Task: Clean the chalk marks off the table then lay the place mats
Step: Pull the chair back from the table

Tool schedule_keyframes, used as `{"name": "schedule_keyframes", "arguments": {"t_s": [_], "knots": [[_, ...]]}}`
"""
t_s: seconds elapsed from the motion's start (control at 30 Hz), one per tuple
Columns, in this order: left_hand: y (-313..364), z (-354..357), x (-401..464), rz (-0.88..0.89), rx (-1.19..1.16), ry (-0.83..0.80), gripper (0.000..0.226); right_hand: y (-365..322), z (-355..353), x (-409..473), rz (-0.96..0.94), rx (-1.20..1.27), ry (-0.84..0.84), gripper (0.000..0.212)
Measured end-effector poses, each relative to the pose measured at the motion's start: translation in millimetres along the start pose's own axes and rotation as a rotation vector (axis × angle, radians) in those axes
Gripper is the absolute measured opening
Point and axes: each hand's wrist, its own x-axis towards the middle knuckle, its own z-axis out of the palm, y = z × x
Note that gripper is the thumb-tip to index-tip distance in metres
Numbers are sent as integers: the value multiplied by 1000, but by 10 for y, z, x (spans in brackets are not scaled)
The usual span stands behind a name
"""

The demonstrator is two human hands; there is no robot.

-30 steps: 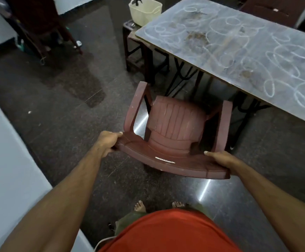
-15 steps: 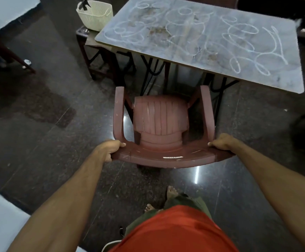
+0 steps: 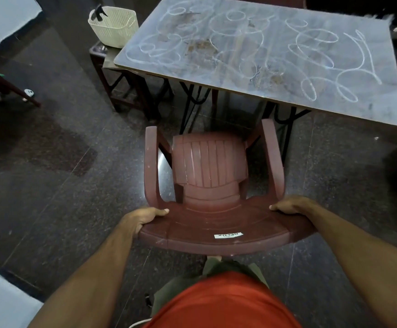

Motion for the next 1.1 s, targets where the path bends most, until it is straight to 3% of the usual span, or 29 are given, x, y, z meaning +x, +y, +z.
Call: {"name": "schedule_keyframes", "arguments": {"t_s": [0.53,0.67,0.9,1.1], "knots": [[117,-139,171,9,24,80,15,34,74,-5,20,165,24,69],[407,-278,102,56,67,88,9,-29,146,-60,52,206,21,65],[963,-421,193,96,137,35,18,-164,183,-76,118,302,50,66],[1556,-555,491,80,254,-28,13,-366,-122,68,173,364,51,72]]}}
